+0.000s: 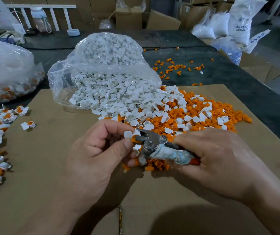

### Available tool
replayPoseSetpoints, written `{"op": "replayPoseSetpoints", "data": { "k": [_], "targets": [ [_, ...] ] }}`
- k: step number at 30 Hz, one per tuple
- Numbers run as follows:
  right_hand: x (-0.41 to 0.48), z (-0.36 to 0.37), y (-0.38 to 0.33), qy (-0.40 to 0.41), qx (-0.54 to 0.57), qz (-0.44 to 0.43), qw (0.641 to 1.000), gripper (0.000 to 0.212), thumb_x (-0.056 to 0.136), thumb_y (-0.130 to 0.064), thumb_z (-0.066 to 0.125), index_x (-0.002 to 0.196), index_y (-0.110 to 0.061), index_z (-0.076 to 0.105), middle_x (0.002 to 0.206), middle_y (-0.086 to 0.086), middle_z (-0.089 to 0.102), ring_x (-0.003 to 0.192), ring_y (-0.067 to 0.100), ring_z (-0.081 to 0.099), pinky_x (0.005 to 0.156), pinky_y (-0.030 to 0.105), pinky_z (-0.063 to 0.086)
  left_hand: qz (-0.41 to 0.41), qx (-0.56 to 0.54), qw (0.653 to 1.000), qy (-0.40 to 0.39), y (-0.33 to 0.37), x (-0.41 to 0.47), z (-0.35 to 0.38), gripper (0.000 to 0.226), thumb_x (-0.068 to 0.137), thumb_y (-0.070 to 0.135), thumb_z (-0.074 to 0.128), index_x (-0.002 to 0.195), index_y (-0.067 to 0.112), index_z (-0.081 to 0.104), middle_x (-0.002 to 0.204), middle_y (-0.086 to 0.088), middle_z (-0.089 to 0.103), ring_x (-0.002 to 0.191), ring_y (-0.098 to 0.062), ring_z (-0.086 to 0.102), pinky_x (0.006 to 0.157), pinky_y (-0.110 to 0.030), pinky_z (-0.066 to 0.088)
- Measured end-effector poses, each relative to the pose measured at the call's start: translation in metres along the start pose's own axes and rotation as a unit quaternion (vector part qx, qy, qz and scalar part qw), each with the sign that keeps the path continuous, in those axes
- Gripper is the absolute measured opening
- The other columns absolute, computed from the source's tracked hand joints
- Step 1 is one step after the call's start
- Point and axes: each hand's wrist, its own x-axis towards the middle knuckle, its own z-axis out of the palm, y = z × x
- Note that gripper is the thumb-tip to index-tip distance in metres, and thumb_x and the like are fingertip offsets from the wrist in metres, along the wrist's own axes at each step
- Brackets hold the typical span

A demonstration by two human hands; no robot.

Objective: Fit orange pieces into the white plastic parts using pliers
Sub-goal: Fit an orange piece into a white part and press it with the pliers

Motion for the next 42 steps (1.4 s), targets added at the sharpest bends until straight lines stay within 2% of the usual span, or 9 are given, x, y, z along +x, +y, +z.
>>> {"op": "replayPoseSetpoints", "data": {
  "k": [7,9,13,16,19,23,28,38,42],
  "targets": [
    [0.004,0.005,0.011,0.008,-0.035,0.039,0.999,0.061,0.08,-0.075,0.036,0.107,-0.027,0.063,0.087,-0.013,0.061,0.079,0.014,0.055,0.074,0.037,0.045,-0.048,0.06,0.992,0.096,0.003,0.003,-0.003,0.023,0.085,0.008,0.072,0.08,0.031,0.07,0.066,-0.003,0.068,0.058,-0.017,0.066,0.056,-0.029,0.055],
    [0.007,0.007,0.014,0.003,-0.079,0.068,0.995,0.07,0.078,-0.079,0.03,0.111,-0.026,0.061,0.092,-0.01,0.062,0.084,0.016,0.055,0.077,0.038,0.043,-0.068,0.117,0.987,0.092,0.004,0.001,-0.002,0.014,0.084,0.017,0.073,0.08,0.03,0.069,0.067,-0.001,0.07,0.06,-0.015,0.068,0.06,-0.033,0.054],
    [0.014,0.014,0.013,-0.028,-0.119,0.093,0.988,0.072,0.077,-0.079,0.03,0.117,-0.026,0.056,0.099,-0.007,0.061,0.093,0.019,0.053,0.083,0.038,0.037,-0.106,0.145,0.983,0.045,0.006,-0.005,0.008,0.013,0.078,0.023,0.073,0.068,0.022,0.065,0.088,0.016,0.075,0.078,0.0,0.071,0.059,-0.011,0.052],
    [0.019,0.017,0.013,-0.052,-0.11,0.096,0.988,0.072,0.076,-0.077,0.034,0.124,-0.025,0.053,0.113,-0.006,0.059,0.109,0.019,0.051,0.096,0.041,0.037,-0.118,0.1,0.988,0.025,0.005,-0.007,0.009,0.012,0.073,0.021,0.072,0.064,0.021,0.064,0.087,0.001,0.078,0.075,-0.016,0.075,0.06,-0.019,0.056],
    [0.019,0.017,0.012,-0.019,-0.09,0.081,0.993,0.067,0.08,-0.071,0.038,0.122,-0.022,0.056,0.119,-0.003,0.058,0.117,0.021,0.048,0.101,0.044,0.036,-0.121,0.076,0.989,0.022,0.005,-0.009,0.009,0.02,0.072,0.022,0.086,0.065,0.024,0.067,0.083,-0.007,0.077,0.069,-0.024,0.074,0.06,-0.024,0.056],
    [0.015,0.015,-0.01,0.088,-0.001,-0.01,0.996,0.038,0.088,-0.047,0.054,0.107,-0.015,0.065,0.106,0.0,0.064,0.1,0.023,0.059,0.085,0.045,0.046,-0.126,0.039,0.991,0.007,0.01,-0.007,0.013,0.035,0.051,0.036,0.094,0.077,0.024,0.073,0.078,-0.011,0.075,0.068,-0.022,0.075,0.058,-0.02,0.056],
    [0.015,0.017,-0.023,0.081,-0.01,-0.075,0.994,0.017,0.093,-0.022,0.057,0.1,-0.013,0.069,0.092,0.002,0.067,0.082,0.023,0.061,0.072,0.037,0.045,-0.111,0.029,0.993,-0.017,0.01,-0.006,0.015,0.042,0.05,0.038,0.086,0.09,0.028,0.075,0.079,-0.009,0.074,0.068,-0.024,0.073,0.061,-0.023,0.057],
    [0.012,0.011,-0.025,-0.005,-0.019,-0.086,0.996,0.015,0.095,-0.026,0.053,0.091,-0.017,0.065,0.081,-0.002,0.059,0.072,0.017,0.051,0.065,0.031,0.038,-0.1,0.121,0.983,-0.097,0.007,-0.01,0.009,0.037,0.061,0.05,0.081,0.092,0.032,0.073,0.076,-0.004,0.073,0.065,-0.019,0.07,0.06,-0.026,0.058],
    [0.007,0.01,-0.025,-0.007,0.091,-0.056,0.994,0.03,0.096,-0.035,0.037,0.082,-0.021,0.058,0.075,-0.01,0.05,0.068,0.01,0.047,0.059,0.031,0.042,-0.017,0.173,0.979,-0.112,0.013,-0.012,0.014,0.025,0.067,0.049,0.075,0.091,0.045,0.069,0.077,0.016,0.072,0.067,-0.002,0.07,0.06,-0.01,0.052]
  ]
}}
